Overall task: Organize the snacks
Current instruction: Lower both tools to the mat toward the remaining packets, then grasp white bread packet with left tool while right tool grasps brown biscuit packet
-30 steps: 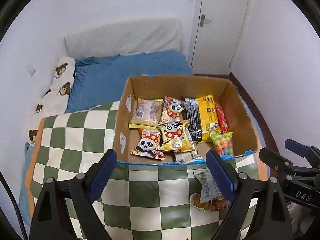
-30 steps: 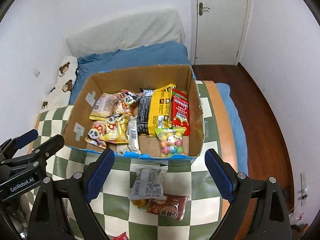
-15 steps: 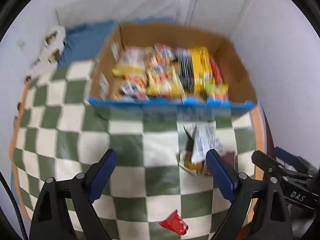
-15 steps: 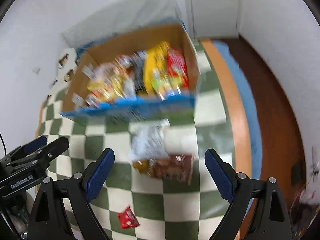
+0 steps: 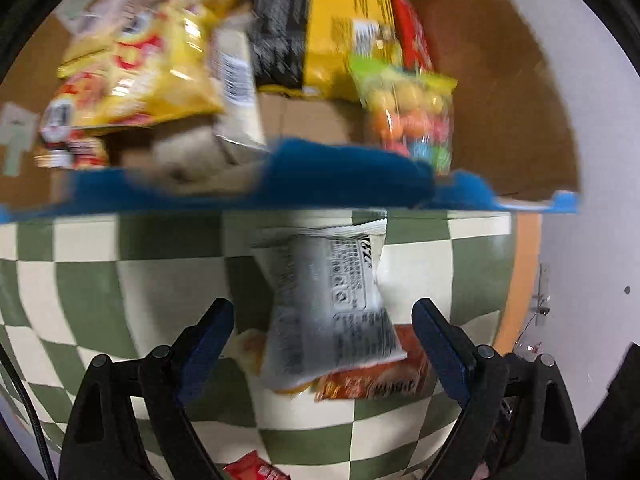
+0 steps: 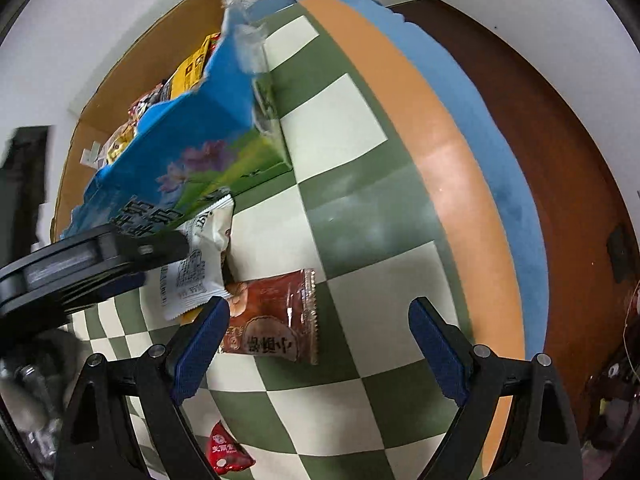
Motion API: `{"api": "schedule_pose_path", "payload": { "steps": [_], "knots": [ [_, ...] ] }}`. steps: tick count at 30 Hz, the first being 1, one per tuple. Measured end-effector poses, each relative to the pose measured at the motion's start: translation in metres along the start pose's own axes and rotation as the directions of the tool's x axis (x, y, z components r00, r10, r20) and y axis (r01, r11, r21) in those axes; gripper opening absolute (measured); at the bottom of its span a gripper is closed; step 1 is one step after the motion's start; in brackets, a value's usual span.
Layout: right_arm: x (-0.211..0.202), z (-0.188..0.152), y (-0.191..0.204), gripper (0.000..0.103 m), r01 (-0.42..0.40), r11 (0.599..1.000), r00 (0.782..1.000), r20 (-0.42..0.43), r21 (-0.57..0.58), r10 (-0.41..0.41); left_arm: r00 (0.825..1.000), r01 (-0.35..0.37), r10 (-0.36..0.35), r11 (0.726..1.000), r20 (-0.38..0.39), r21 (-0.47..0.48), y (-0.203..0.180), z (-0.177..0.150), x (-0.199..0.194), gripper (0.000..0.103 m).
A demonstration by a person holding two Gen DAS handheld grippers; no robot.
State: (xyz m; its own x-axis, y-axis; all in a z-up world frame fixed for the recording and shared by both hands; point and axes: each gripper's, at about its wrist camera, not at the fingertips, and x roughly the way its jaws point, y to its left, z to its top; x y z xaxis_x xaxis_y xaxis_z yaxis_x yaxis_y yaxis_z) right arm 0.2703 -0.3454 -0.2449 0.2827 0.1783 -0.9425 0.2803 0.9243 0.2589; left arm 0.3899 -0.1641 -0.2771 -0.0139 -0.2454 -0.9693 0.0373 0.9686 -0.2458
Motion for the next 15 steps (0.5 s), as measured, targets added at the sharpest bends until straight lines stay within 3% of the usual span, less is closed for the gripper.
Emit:
{"api": "schedule_pose_path", "payload": {
  "steps": [1, 2, 3, 6, 9, 11, 15],
  "knots": [
    [0.000, 0.000, -0.002, 0.093, 0.000, 1.000, 1.000, 0.001, -0.004, 0.000, 1.000, -0.001, 0.001, 1.000, -0.002, 0.014, -0.004, 0.001, 0.006, 0.081],
    [0.000, 0.000, -0.002, 0.093, -0.004, 1.000, 1.000, 0.001, -0.013, 0.004, 1.000, -0.010, 0.010, 1.000, -0.001, 0.024, -0.007, 0.000, 0.008, 0.061],
    [-0.001, 0.000, -0.002, 0.093, -0.007, 1.000, 1.000, 0.000, -0.022, 0.007, 1.000, -0.026, 0.026, 0.999, -0.004, 0.039, -0.008, -0.002, 0.010, 0.056],
    [-0.001, 0.002, 0.007, 0.093, -0.024, 0.995, 0.999, -0.026, -0.100, 0.022, 0.998, -0.057, 0.055, 0.996, 0.035, 0.067, -0.007, -0.012, 0.003, 0.055],
    [0.001, 0.003, 0.027, 0.093, -0.022, 0.969, 0.997, -0.076, -0.247, 0.003, 0.995, -0.072, 0.067, 0.996, 0.080, 0.058, 0.009, -0.029, -0.013, 0.055],
    [0.005, 0.002, 0.046, 0.093, -0.002, 0.930, 0.994, -0.106, -0.367, -0.040, 0.991, -0.083, 0.079, 0.996, 0.105, 0.041, 0.021, -0.041, -0.024, 0.055],
    [0.025, -0.004, 0.086, 0.093, 0.037, 0.795, 0.973, -0.160, -0.606, -0.167, 0.985, -0.102, 0.103, 0.995, 0.140, -0.018, 0.054, -0.074, -0.041, 0.055]
  ]
}}
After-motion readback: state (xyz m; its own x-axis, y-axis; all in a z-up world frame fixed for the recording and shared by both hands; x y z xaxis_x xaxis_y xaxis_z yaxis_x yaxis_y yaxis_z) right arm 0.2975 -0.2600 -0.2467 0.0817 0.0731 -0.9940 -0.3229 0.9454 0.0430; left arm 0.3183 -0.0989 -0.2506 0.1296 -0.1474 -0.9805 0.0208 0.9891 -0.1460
